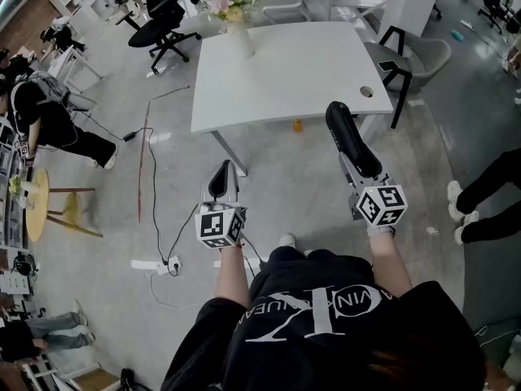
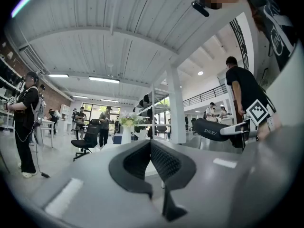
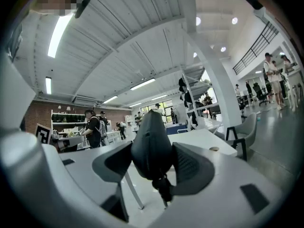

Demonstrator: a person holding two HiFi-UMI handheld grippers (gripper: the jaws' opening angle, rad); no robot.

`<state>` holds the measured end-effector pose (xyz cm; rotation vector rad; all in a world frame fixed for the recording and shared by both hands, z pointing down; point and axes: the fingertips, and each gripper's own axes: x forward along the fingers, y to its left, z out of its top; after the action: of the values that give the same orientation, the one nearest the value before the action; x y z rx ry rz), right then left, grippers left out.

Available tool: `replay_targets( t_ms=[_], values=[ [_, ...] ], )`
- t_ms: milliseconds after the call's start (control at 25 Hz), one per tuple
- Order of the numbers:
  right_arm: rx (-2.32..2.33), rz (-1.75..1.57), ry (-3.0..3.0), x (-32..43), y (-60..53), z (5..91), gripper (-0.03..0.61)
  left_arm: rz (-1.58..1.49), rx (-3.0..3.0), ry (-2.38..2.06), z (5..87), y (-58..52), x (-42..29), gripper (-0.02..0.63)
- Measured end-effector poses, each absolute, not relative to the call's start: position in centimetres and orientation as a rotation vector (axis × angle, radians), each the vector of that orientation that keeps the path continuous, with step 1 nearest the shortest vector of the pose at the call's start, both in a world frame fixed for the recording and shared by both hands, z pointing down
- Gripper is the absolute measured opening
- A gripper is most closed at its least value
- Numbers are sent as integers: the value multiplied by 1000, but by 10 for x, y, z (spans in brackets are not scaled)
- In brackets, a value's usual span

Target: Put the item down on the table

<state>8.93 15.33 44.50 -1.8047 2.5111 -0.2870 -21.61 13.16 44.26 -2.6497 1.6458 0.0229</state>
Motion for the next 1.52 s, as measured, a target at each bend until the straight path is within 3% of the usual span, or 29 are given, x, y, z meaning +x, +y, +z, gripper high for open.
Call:
replay_targets(
  t_ms=[1040, 1520],
  values=[
    [-1770, -212, 2473, 125, 156, 433, 272, 141, -2684, 1624, 429, 133, -172, 12],
    [-1769, -228, 2483, 145, 94, 440, 272, 199, -2727, 1630, 439, 61, -151, 12]
  ],
)
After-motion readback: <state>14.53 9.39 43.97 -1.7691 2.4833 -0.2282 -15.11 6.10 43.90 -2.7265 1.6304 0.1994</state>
